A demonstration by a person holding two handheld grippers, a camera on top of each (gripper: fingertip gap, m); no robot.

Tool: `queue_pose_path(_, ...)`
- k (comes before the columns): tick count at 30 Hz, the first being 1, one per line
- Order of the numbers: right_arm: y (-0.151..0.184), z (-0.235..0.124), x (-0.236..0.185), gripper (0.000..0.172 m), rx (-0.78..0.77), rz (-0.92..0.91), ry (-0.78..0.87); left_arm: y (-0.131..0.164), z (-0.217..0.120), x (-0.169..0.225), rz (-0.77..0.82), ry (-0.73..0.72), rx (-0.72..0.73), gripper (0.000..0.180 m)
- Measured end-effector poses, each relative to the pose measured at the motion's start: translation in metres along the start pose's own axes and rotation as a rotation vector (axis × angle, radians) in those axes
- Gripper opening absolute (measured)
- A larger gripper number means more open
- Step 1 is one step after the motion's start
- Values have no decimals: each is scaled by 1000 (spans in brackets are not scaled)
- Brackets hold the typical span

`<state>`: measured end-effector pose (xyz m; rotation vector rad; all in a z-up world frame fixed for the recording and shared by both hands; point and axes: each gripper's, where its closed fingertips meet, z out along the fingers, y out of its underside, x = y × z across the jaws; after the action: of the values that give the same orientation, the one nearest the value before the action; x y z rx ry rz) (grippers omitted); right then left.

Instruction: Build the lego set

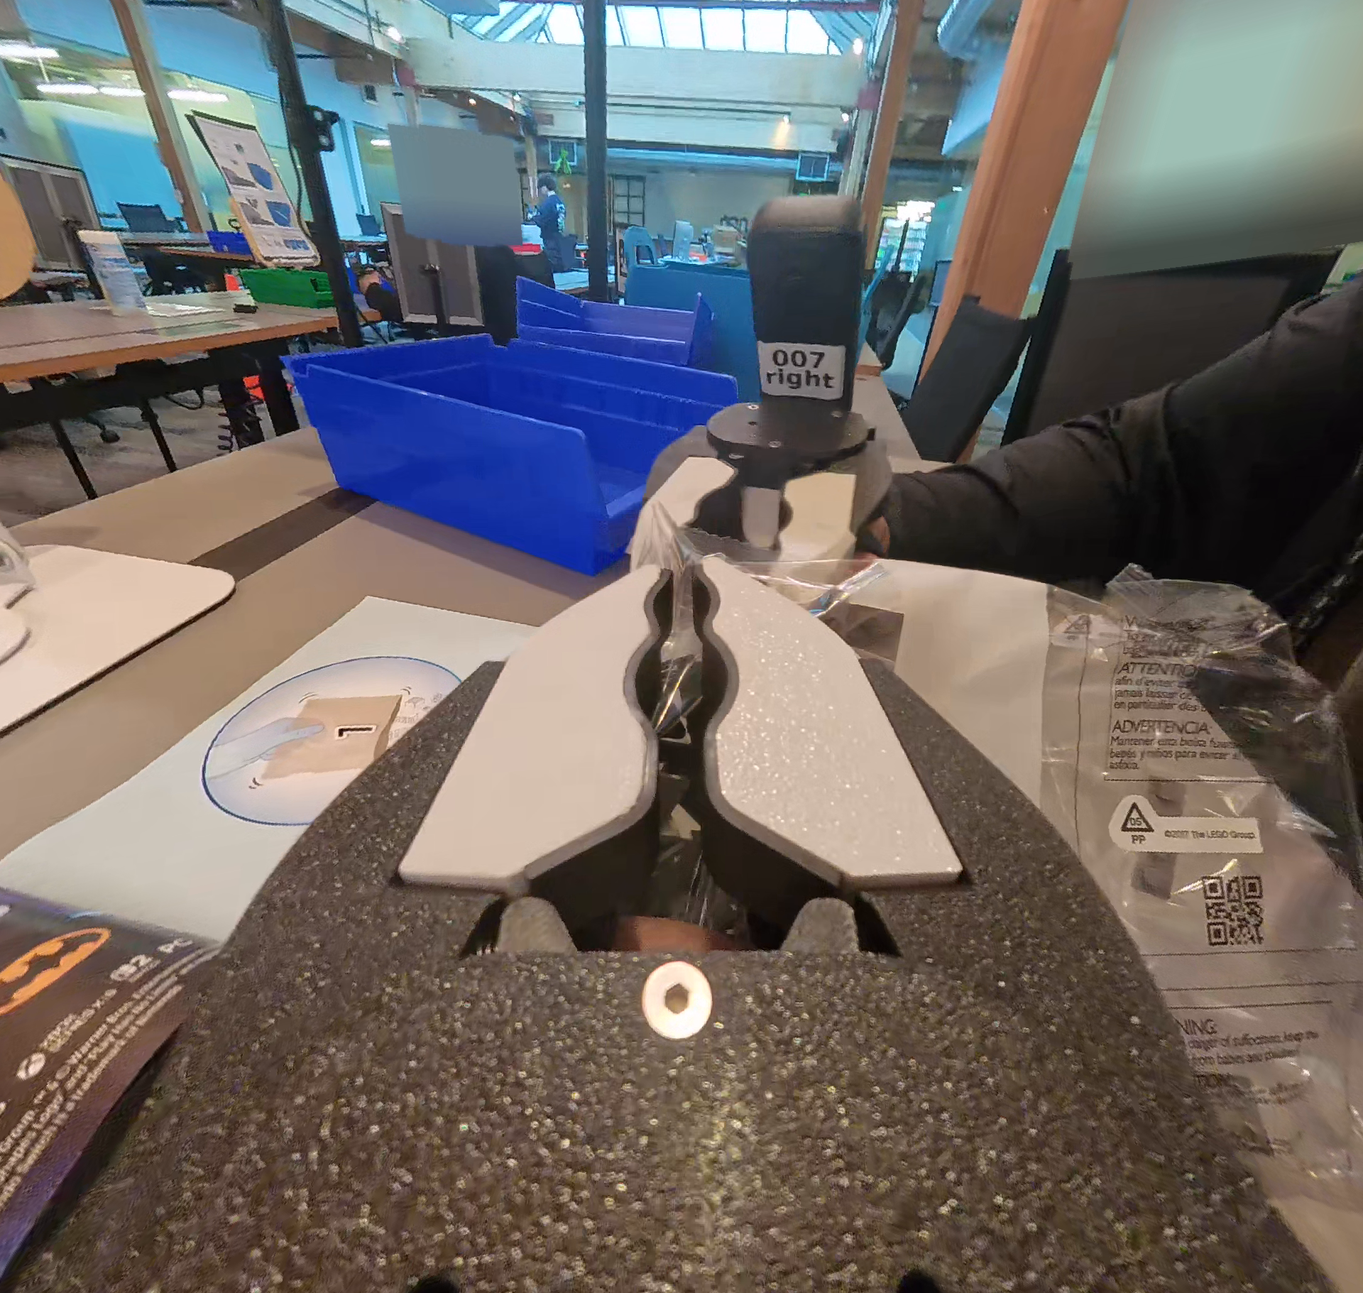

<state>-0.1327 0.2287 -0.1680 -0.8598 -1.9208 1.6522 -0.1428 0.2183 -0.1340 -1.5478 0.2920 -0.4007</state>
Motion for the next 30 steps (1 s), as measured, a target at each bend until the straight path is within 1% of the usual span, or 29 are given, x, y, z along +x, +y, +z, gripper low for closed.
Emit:
queue_pose_path(3,-3,9,-9,34,20,13,-48,-1,-2,-3,-25,-11,22,4)
queue_pose_path(6,-5,13,-10,34,27,49,-73,-2,-2,-4,-25,-17,35,4)
queue_pose_path(13,-10,11,-13,28,67,84,-106,-3,-4,-7,-37,-31,49,3)
queue_pose_path(25,-19,10,-25,27,131,167,-195,-5,-1,-4,-37,-34,70,2)
queue_pose_path(30,-24,7,-29,24,176,200,-241,-5,-2,-5,-48,-34,80,2)
